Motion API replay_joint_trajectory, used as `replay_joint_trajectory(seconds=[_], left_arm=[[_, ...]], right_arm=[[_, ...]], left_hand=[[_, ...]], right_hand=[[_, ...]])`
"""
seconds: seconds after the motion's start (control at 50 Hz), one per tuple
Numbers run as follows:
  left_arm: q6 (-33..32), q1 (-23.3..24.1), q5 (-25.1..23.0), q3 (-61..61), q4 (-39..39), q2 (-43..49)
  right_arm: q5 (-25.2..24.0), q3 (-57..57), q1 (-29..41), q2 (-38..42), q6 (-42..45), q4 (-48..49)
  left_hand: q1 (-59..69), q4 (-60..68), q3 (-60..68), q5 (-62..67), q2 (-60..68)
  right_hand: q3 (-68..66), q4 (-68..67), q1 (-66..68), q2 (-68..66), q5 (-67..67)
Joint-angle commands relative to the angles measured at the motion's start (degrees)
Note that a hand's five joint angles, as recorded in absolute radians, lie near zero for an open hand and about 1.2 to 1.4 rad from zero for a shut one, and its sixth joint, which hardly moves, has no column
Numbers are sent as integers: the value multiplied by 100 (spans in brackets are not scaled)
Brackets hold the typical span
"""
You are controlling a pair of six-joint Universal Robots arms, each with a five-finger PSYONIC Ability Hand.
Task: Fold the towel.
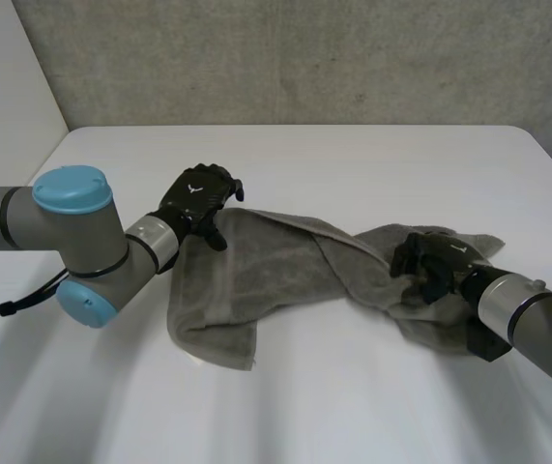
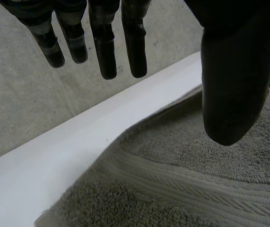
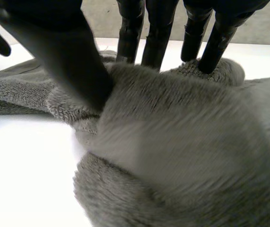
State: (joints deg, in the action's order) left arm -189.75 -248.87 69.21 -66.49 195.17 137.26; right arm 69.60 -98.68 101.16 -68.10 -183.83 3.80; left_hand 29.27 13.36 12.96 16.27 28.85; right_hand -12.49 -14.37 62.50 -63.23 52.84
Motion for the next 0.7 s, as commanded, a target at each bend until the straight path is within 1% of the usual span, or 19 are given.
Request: replay_joint_trajectory(seconds=[0.02, 0.04, 0.08, 0.1, 0.12, 0.14, 0.18, 0.2, 0.24, 0.42, 0.46, 0.52, 0.56, 0.58, 0.62, 0.64, 0.7], left_arm=[[0, -4, -4, -224, 3, -191], [0, -4, -4, -224, 3, -191], [0, 5, -4, -268, 3, -217], [0, 5, -4, -268, 3, -217], [0, 5, -4, -285, 3, -217], [0, 5, -4, -286, 3, -217], [-9, 49, -4, -312, 29, -209], [-9, 49, -4, -312, 30, -208], [-9, 110, -4, -321, 126, -165], [-35, 322, -4, -303, 548, 29], [-132, 453, -39, -303, 706, 81], [-229, 506, -48, -268, 750, 143], [-491, 629, -48, -207, 742, 301], [-492, 629, -48, -207, 742, 301], [-816, 691, -48, -207, 733, 371], [-818, 691, -48, -207, 733, 372], [-1124, 717, -13, -215, 733, 398]], right_arm=[[-252, -467, 176, -422, 609, 68], [-254, -468, 176, -424, 611, 68], [-586, -826, 176, -703, 1389, -10], [-588, -828, 176, -705, 1394, -11], [-727, -985, 176, -809, 1811, -115], [-728, -987, 176, -810, 1815, -116], [-921, -1223, 142, -1090, 2472, -510], [-922, -1224, 141, -1092, 2475, -512], [-1044, -1390, 89, -1284, 2877, -810], [-1062, -1461, -8, -1514, 3037, -890], [-1097, -1452, -43, -1531, 3072, -890], [-1141, -1444, -70, -1558, 3081, -890], [-1264, -1426, -166, -1593, 3072, -872], [-1264, -1426, -166, -1593, 3072, -872], [-1361, -1400, -236, -1601, 3029, -855], [-1361, -1400, -237, -1601, 3028, -855], [-1379, -1391, -254, -1584, 3020, -855]], left_hand=[[-458, -336, -296, -159, -417], [-458, -336, -296, -159, -417], [-609, -336, -296, -310, -568], [-610, -336, -296, -311, -569], [-627, -336, -296, -327, -585], [-627, -336, -296, -328, -586], [-660, -336, -296, -361, -619], [-660, -336, -296, -361, -619], [-744, -336, -296, -445, -703], [-711, -336, -296, -412, -670], [-711, -336, -296, -412, -670], [-694, -336, -296, -395, -653], [-711, -336, -296, -412, -670], [-711, -336, -296, -412, -670], [-711, -336, -296, -412, -670], [-711, -336, -296, -412, -670], [-694, -336, -296, -395, -653]], right_hand=[[249, 437, 1750, -1677, 1716], [249, 437, 1750, -1677, 1716], [249, 437, 1750, -1677, 1716], [249, 437, 1750, -1677, 1716], [249, 437, 1750, -1677, 1716], [249, 437, 1750, -1677, 1716], [249, 437, 1750, -1677, 1716], [249, 437, 1750, -1677, 1716], [249, 437, 1750, -1677, 1716], [249, 437, 1750, -1677, 1716], [249, 437, 1750, -1677, 1716], [249, 437, 1750, -1677, 1716], [249, 437, 1750, -1677, 1716], [249, 437, 1750, -1677, 1716], [249, 437, 1750, -1677, 1716], [249, 437, 1750, -1677, 1716], [249, 437, 1750, -1677, 1716]])
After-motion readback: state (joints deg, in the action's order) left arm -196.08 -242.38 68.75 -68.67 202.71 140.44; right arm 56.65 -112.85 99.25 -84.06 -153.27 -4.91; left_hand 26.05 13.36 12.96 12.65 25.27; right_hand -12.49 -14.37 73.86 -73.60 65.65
